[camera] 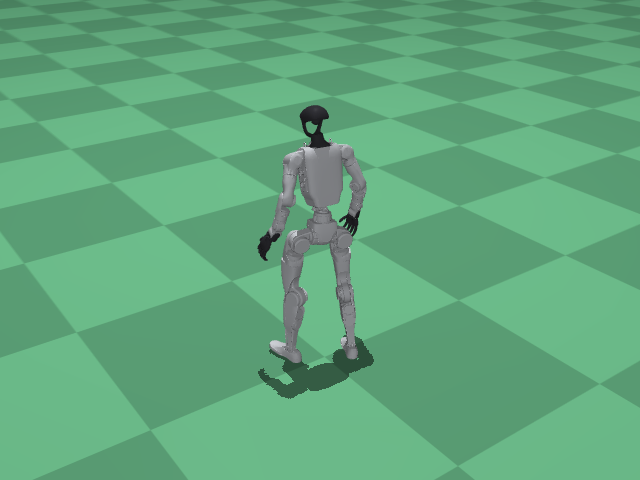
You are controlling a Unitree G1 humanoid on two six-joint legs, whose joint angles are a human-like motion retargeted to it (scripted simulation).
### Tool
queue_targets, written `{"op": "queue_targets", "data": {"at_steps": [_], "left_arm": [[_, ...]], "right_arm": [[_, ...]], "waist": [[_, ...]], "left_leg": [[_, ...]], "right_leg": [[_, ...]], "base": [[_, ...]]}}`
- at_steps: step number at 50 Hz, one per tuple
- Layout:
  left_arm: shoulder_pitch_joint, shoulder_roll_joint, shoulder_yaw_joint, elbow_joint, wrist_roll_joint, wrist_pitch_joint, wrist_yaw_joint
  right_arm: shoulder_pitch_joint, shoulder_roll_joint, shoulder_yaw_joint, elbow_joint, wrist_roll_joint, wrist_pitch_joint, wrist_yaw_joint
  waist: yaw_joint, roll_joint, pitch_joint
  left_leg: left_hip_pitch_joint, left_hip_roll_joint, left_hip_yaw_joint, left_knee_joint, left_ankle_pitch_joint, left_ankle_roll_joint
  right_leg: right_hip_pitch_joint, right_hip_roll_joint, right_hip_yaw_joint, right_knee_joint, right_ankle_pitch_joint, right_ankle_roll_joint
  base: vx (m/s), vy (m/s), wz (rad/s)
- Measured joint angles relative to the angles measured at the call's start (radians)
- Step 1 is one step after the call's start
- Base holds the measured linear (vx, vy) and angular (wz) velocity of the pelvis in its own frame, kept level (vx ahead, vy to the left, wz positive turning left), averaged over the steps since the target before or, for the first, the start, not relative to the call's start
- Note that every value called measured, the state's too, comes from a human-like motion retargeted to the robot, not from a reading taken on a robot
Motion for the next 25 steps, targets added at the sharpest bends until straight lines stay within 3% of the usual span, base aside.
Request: {"op": "queue_targets", "data": {"at_steps": [7, 13, 18, 25], "left_arm": [[0.088, 0.002, 0.053, -0.111, -0.067, 0.006, -0.050], [0.183, 0.066, 0.114, -0.304, -0.108, -0.012, -0.077], [0.227, 0.152, 0.142, -0.412, -0.137, -0.032, -0.040], [0.217, 0.280, 0.154, -0.504, -0.168, -0.044, 0.018]], "right_arm": [[0.061, -0.017, -0.051, -0.087, 0.043, 0.003, 0.038], [0.135, -0.161, -0.062, -0.316, -0.029, -0.026, 0.114], [0.174, -0.279, -0.103, -0.451, -0.049, -0.051, 0.098], [0.183, -0.378, -0.153, -0.539, -0.037, -0.062, 0.046]], "waist": [[-0.004, -0.026, 0.016], [-0.027, -0.017, 0.040], [-0.050, 0.004, 0.047], [-0.059, -0.002, 0.049]], "left_leg": [[0.027, -0.021, -0.011, -0.034, 0.011, -0.002], [0.049, 0.004, -0.024, -0.031, -0.011, -0.037], [0.059, 0.033, -0.039, -0.030, -0.024, -0.054], [0.079, 0.019, -0.044, -0.037, -0.048, -0.070]], "right_leg": [[-0.003, -0.022, -0.006, 0.052, -0.022, -0.021], [-0.092, -0.019, 0.031, 0.262, 0.030, -0.069], [-0.193, 0.002, 0.108, 0.423, 0.081, -0.067], [-0.176, -0.052, 0.022, 0.219, 0.029, -0.045]], "base": [[0.12, 0.16, 0.06], [0.09, 0.16, 0.10], [0.08, 0.10, 0.13], [0.08, 0.00, 0.09]]}}
